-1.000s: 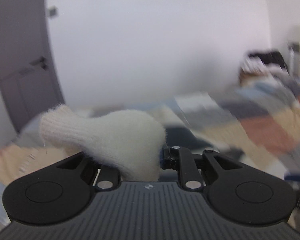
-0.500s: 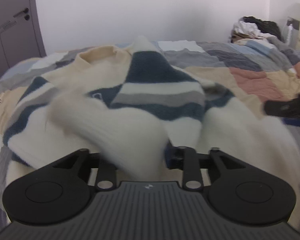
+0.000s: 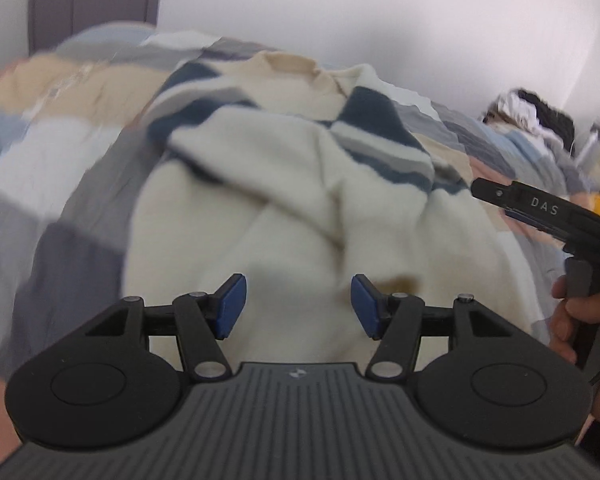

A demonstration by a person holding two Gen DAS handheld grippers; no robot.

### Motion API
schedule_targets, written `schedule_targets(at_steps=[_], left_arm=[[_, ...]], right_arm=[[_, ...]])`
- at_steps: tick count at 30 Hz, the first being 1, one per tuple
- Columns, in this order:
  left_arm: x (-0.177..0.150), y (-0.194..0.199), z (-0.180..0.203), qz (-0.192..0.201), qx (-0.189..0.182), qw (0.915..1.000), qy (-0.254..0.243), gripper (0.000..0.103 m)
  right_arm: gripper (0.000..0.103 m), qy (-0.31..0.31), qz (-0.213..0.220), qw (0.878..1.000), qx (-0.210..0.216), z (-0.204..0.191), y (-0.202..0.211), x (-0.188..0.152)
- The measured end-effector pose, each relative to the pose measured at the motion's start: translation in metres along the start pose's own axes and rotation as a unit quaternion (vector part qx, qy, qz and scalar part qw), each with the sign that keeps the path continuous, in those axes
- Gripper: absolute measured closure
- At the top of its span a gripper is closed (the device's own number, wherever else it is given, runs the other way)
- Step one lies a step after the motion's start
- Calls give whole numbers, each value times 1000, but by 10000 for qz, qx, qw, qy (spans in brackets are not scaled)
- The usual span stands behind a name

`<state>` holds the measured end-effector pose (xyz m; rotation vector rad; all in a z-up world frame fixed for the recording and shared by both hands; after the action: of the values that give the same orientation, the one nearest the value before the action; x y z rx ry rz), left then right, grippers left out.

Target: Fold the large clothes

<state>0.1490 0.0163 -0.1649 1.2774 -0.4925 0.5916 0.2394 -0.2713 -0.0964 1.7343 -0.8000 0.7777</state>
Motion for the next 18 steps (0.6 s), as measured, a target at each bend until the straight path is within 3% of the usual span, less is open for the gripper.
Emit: schedule_targets(at_steps=[5,11,15,18], left_arm=[[-25,0,-23,-59,-107,9993,346,39],[-20,-18,-37,-90,65,9991,420,39],[-18,-33,-50,-278,-49,9970,716,39],[-20,-38,-57,-333,-157,9954,890,39]], right_arm=[[35,318,-313,9970,639,-44,9,-20],[35,960,-410,9881,1129,-96,25,-41],[35,1447,-347,9809,1256,-124,27,-49],[35,1757,-481,9770,1105,-133,17,-59]])
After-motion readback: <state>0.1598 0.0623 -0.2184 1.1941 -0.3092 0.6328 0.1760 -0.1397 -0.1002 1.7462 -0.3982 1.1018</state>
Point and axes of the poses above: each gripper's, at about its wrist camera, not at the fingertips, and y roughly against the way its jaws point, z to its right, x to its top, the point moved 8 cm from there along -y, roughly the way its jaws point, and after that the axes turned 5 degrees about -z, right-handed, at the moved point
